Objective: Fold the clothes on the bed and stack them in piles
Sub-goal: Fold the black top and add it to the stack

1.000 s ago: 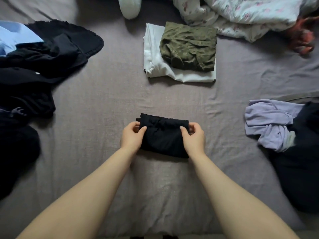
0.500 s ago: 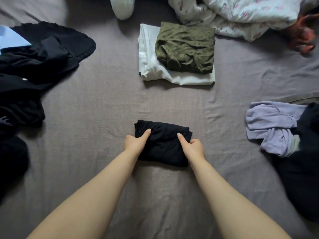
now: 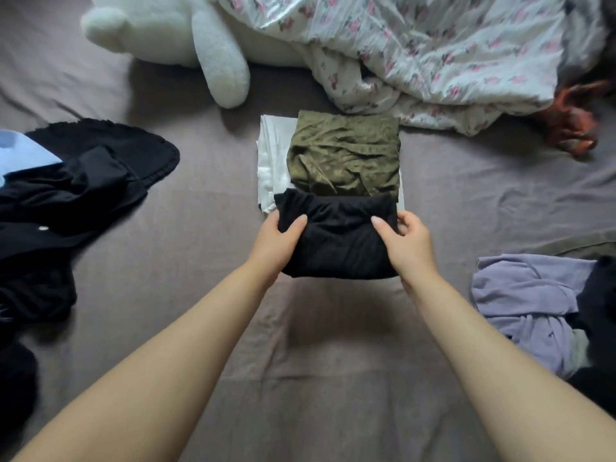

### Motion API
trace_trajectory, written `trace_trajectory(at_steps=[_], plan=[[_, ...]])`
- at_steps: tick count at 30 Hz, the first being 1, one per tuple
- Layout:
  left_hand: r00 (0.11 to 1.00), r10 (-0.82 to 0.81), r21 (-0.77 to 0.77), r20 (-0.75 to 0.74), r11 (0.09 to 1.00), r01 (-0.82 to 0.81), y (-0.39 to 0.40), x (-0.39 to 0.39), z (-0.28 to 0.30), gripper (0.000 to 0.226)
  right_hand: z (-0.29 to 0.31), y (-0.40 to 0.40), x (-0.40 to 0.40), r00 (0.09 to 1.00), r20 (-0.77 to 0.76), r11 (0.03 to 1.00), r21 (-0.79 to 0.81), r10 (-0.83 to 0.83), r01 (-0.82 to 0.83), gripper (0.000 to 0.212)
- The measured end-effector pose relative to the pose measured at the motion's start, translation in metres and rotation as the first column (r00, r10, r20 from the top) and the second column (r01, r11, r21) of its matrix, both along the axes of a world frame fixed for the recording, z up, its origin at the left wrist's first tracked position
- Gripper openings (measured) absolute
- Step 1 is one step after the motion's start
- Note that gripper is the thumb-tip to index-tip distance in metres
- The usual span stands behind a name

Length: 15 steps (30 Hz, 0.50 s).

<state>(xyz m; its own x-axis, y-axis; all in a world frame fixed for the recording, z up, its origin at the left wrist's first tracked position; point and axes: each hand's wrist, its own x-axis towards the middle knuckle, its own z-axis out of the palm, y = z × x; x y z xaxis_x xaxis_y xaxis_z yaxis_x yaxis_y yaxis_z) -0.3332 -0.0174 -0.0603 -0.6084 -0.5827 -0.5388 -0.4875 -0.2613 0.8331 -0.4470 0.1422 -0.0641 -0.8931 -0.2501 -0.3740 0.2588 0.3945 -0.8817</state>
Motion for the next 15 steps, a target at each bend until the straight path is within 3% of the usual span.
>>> trace_trajectory(at_steps=[3, 6, 9, 11, 12, 14, 15], plan=[[0.994, 0.038, 0.056, -0.101, 0.998, -0.033, -0.030, -0.057, 0.008, 0.041, 0.017, -0.032, -0.060, 0.998, -0.064, 0.998, -0.067, -0.020, 0.016, 0.032], [0.990, 0.051, -0.016, -0.133, 0.998, -0.054, -0.054, -0.105, 0.005, 0.056, 0.022, -0.059, -0.108, 0.992, -0.128, 0.998, -0.065, 0.004, -0.012, 0.043], [0.985, 0.086, -0.083, -0.153, 0.992, -0.100, -0.066, -0.143, -0.002, 0.061, 0.014, -0.077, -0.144, 0.974, -0.227, 1.000, -0.001, 0.014, -0.015, 0.038], [0.991, 0.072, -0.152, -0.114, 0.984, -0.089, -0.070, -0.157, -0.013, 0.072, -0.003, -0.083, -0.162, 0.958, -0.265, 0.988, 0.133, 0.106, -0.073, 0.032], [0.995, 0.038, -0.177, -0.090, 0.983, -0.054, -0.070, -0.159, -0.023, 0.078, -0.015, -0.084, -0.167, 0.927, -0.283, 0.945, 0.283, 0.246, -0.165, 0.037], [0.994, -0.113, -0.278, 0.001, 0.954, 0.109, -0.064, -0.160, -0.048, 0.083, -0.047, -0.080, -0.168, 0.804, -0.177, 0.723, 0.573, 0.568, -0.385, 0.057], [0.978, -0.195, -0.340, 0.074, 0.917, 0.209, -0.059, -0.159, -0.060, 0.079, -0.061, -0.078, -0.163, 0.758, -0.090, 0.612, 0.654, 0.646, -0.445, 0.062]])
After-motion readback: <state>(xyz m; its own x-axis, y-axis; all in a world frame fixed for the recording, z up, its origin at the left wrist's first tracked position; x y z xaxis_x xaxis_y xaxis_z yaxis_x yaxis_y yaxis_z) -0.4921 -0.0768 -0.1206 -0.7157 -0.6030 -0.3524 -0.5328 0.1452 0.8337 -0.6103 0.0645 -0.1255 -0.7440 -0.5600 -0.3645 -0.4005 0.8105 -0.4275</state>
